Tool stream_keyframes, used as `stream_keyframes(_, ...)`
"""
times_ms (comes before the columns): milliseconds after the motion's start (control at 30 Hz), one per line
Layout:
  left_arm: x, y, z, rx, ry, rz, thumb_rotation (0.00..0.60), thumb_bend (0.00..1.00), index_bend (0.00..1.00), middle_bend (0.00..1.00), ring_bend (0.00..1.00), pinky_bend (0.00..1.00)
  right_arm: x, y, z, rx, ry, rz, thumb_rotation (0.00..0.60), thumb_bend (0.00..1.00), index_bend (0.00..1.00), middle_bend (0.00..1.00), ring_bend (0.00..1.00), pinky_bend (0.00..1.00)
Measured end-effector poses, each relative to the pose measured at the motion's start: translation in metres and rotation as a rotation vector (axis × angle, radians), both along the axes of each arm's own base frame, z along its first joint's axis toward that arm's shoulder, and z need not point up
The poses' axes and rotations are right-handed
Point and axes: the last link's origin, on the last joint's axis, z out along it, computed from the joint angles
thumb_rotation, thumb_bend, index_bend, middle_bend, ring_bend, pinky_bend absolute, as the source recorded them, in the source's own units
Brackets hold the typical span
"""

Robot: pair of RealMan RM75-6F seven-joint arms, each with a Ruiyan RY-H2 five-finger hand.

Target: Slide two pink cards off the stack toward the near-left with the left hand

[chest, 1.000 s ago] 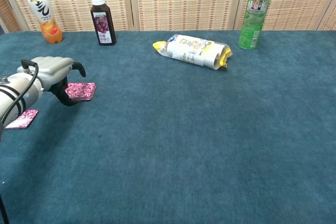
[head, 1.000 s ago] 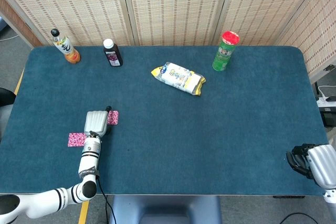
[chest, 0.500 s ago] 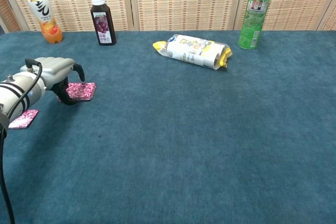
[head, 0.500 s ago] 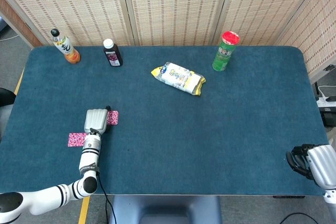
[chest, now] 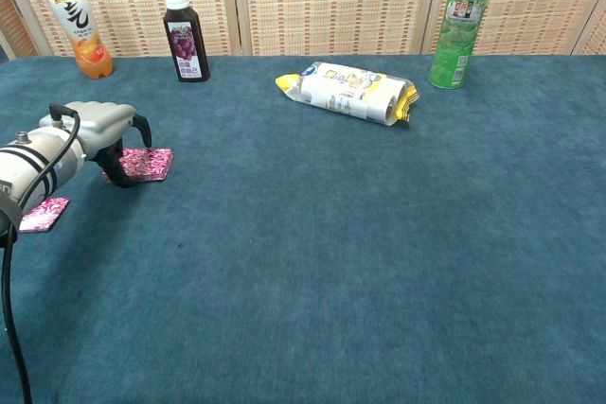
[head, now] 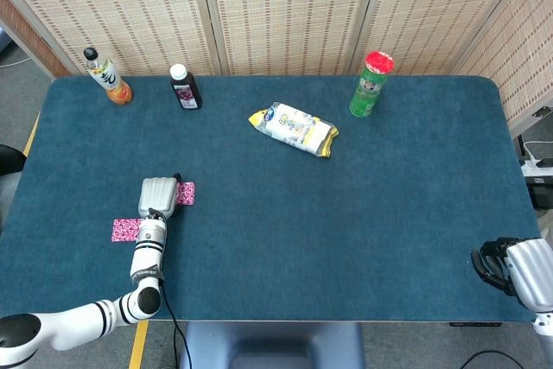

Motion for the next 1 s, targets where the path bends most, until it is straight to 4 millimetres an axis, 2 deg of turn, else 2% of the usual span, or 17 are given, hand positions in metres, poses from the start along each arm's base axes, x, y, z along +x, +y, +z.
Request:
stream_keyframes(300,-0.002,0.003,-0.001,-0.013,0.022,0.031,0.6,0.26,0.32,1.0,1.0,1.0,0.0,0.0,0.0,0.003,0.004,-0.001,0.6,0.45,1.0,0.89,0.85,1.0)
stream_keyframes(500,0.001,0.002,-0.001,-0.013,0.017,0.028,0.6,0.27,0.36,1.0,1.0,1.0,0.0,0.0,0.0,0.002,0.002,0.0,0.6,0.45,1.0,0.89,0.85,1.0)
stream_keyframes(867,0.004,-0.002,0.002,0.002,0.001,0.006,0.6,0.28,0.64,1.0,1.0,1.0,0.0,0.0,0.0,0.001,0.001,0.001,0.6,0.45,1.0,0.89,0.85,1.0)
stream_keyframes(1000,0.006,-0.007,0.006,0.005,-0.009,-0.008,0.6,0.28,0.67,1.0,1.0,1.0,0.0,0.0,0.0,0.001,0.001,0.0,0.6,0.45,1.0,0.89,0.85,1.0)
